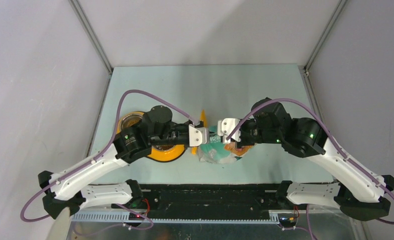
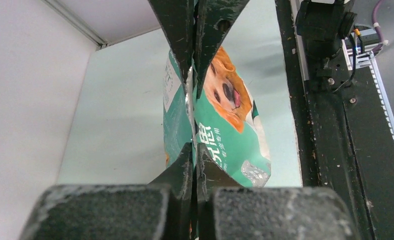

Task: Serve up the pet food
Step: Close the pet food bag at the center of the board, then reset both arms

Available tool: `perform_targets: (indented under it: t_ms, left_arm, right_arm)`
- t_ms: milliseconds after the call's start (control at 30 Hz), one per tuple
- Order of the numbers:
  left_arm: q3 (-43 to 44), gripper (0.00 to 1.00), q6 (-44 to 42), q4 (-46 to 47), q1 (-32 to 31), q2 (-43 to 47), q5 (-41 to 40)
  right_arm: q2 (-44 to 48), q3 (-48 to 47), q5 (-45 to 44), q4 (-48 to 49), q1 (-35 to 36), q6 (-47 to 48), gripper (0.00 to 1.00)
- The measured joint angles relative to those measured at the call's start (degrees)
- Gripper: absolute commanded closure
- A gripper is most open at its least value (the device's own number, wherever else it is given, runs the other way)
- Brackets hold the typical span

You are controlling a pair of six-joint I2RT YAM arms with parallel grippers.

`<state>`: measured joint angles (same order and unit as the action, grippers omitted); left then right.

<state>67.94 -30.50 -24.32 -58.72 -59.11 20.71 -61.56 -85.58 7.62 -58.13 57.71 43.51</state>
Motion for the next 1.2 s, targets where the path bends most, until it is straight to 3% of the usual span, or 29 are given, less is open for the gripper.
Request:
perform_targets:
  t_ms: [67, 100, 133, 167, 200, 233, 267, 333, 400, 467, 733, 933, 1000, 1133, 1200]
  left_arm:
    - [-0.17, 1.00, -0.07, -0.04, 0.00, 0.24, -0.17]
    - [-0.26, 0.92, -0.09, 0.00, -0.02, 0.33, -0.20]
    - [-0.28, 0.61, -0.07, -0.02, -0.04, 0.33, -0.26]
    - [-0.28, 0.17, -0.07, -0.02, -0.04, 0.33, -0.39]
    - [-0.26, 0.09, -0.44, -0.02, -0.04, 0.33, -0.63]
    - [-0.24, 0.03, -0.68, -0.31, 0.00, 0.48, -1.09]
    - [-0.24, 0.02, -0.66, -0.42, 0.13, 0.68, -1.11]
    - [-0.24, 0.01, -1.05, -0.44, 0.31, 1.40, -1.05]
    - [-0.24, 0.01, -1.01, -0.26, 0.28, 2.56, -1.01]
    - [-0.24, 0.01, -0.85, -0.09, 0.28, 4.26, -0.92]
    - [1.84, 0.01, 5.88, 4.68, 0.26, 8.50, -4.81]
    - [8.28, 0.01, 15.50, 11.41, 0.48, 6.32, -29.40]
    - [11.72, 0.00, 18.34, 12.20, 1.36, 4.39, -37.81]
    - [13.42, 0.01, 27.15, 11.43, 8.07, 2.64, -50.90]
    - [11.89, 0.01, 34.64, 8.94, 15.32, 2.56, -53.92]
  right_arm:
    - [0.00, 0.09, 0.02, 0.22, 0.09, -0.13, 1.00]
    - [0.00, 0.11, 0.07, 0.24, 0.11, -0.13, 0.97]
    - [0.00, 0.17, 0.04, 0.33, 0.15, -0.17, 0.94]
    - [0.00, 0.20, 0.04, 0.35, 0.15, -0.22, 0.83]
    - [0.00, 0.20, 0.02, 0.39, 0.15, -0.37, 0.76]
    - [0.02, 0.20, 0.17, 0.63, 0.15, -0.35, 0.61]
    - [0.28, 0.20, 0.37, 1.66, 0.20, -0.44, 0.54]
    - [1.36, 0.15, 0.74, 3.58, 0.24, -0.13, 0.29]
    - [2.43, -0.07, 1.20, 4.11, 0.24, -0.02, 0.10]
    - [3.37, -0.48, 2.34, 4.07, 0.24, 0.87, 0.02]
    - [5.60, -0.66, 5.97, 6.01, 0.35, 1.14, 0.01]
    - [9.49, 0.85, -4.07, 23.76, -2.58, -12.26, 0.01]
    - [9.33, 0.39, -8.70, 28.50, -7.63, -18.75, 0.01]
    - [6.49, -2.58, -13.49, 32.28, -28.35, -34.51, 0.01]
    - [4.39, -2.45, -12.63, 32.30, -40.65, -43.30, 0.01]
